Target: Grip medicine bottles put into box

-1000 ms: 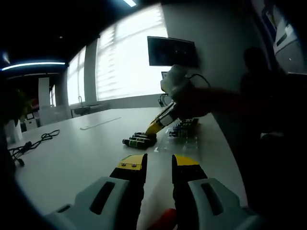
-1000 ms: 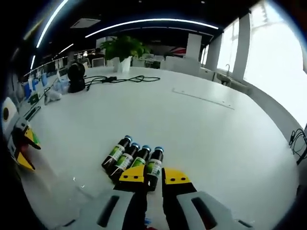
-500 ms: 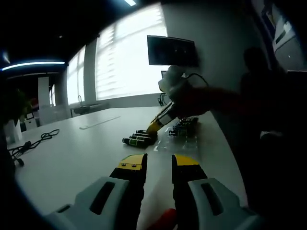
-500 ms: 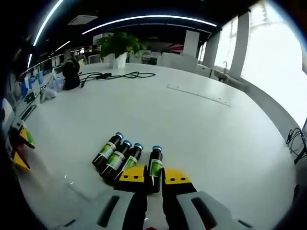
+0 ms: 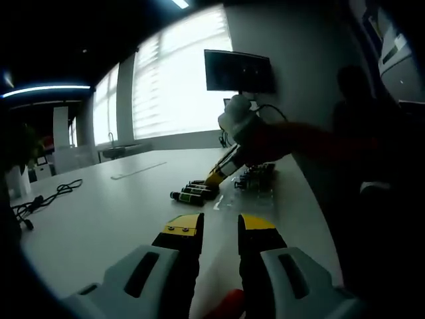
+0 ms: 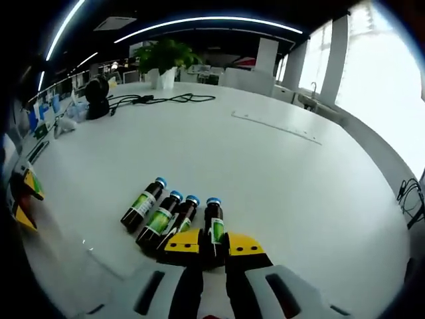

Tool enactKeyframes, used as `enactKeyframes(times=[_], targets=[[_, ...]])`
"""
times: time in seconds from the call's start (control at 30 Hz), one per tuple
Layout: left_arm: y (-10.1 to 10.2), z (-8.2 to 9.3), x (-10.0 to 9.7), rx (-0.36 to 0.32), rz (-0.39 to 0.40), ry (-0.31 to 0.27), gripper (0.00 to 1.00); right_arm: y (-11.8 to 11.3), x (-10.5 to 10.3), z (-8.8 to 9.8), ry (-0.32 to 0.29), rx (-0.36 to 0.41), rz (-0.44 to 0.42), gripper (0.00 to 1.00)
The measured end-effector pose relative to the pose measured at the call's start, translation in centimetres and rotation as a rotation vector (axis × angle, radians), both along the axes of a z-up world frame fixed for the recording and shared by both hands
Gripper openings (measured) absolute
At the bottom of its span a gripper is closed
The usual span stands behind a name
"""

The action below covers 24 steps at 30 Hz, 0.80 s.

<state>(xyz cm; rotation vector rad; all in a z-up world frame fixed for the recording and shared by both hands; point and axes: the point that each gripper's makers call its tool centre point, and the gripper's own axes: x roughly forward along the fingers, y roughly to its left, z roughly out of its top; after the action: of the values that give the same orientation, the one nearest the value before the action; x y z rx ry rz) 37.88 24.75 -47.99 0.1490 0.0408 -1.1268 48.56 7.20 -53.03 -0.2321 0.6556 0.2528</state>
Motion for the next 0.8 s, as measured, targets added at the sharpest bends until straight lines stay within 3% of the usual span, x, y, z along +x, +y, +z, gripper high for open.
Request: enactKeyframes(times=[0.4,0.8], targets=[[-0.05,-0.03,0.03,0.001,0.0,0.0,0.14,-0.26,-0.02,-0.14,0.019,0.051,-0.026,0.07],[-0.03,-0.09,-0.02,0.003,-0.001,-0.001,0.14,-0.54,-0.22,-0.09,0.005,0.046,-0.046,0.07]])
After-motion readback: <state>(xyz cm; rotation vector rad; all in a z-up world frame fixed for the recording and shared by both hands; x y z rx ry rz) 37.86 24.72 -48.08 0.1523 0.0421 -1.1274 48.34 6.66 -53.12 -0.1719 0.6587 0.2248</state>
